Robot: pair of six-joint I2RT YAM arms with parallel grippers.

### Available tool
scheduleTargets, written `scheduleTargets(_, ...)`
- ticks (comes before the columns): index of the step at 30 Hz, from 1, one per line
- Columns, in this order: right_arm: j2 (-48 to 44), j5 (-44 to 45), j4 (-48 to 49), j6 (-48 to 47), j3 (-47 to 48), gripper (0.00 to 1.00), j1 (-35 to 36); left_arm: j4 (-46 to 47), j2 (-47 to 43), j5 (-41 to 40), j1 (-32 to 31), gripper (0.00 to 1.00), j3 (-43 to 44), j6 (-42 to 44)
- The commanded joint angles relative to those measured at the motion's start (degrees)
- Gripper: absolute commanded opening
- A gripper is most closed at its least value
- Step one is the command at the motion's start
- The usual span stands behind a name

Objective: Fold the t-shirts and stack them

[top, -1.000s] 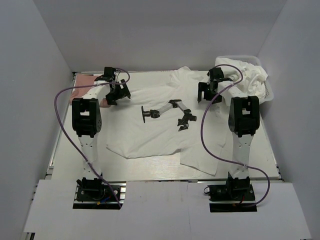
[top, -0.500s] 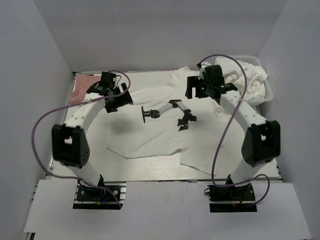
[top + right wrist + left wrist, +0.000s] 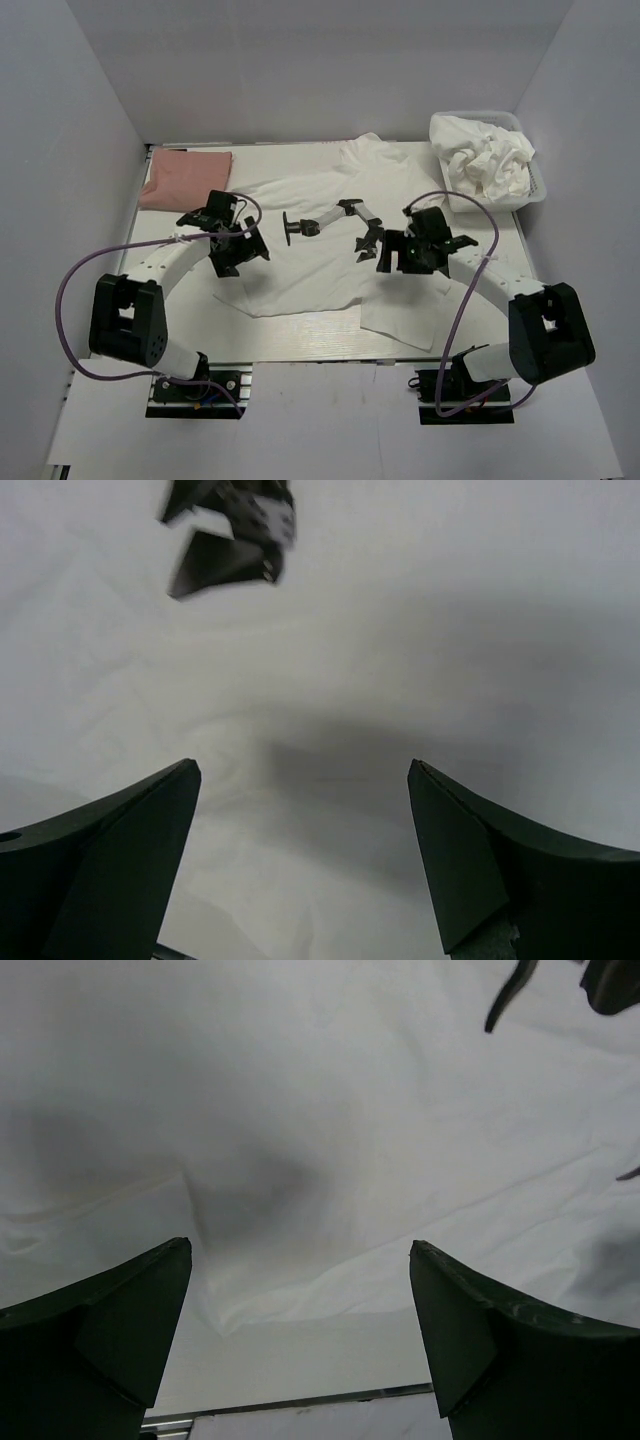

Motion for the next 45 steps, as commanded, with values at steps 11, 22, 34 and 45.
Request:
scheduleTargets(11,5.74,5.36,0.23,7.71,-6.14,0.90,-0.36,-7.01,8.35,-6.23,-10.12,0.95,-2.12,-11.27)
scheduleTargets(22,7.41,11.69,-2.05,10.61,-8.16,0.90,-2.20,-28.10,-4.04,-16.25,-10.12,1.00,-10.75,-26.04)
scheduleTargets(34,-3.21,1.95,1.90,2.79,-7.02,0.90,-2.73,-28.65,-10.55,-18.01,-9.07,1.00,-13.73,-33.49)
scheduleTargets(45,-22.63,3.15,-1.42,5.60,-11.59,0.90,-2.82,-15.99,-7.50,-21.72,-6.25,1.00,-14.17,-36.69)
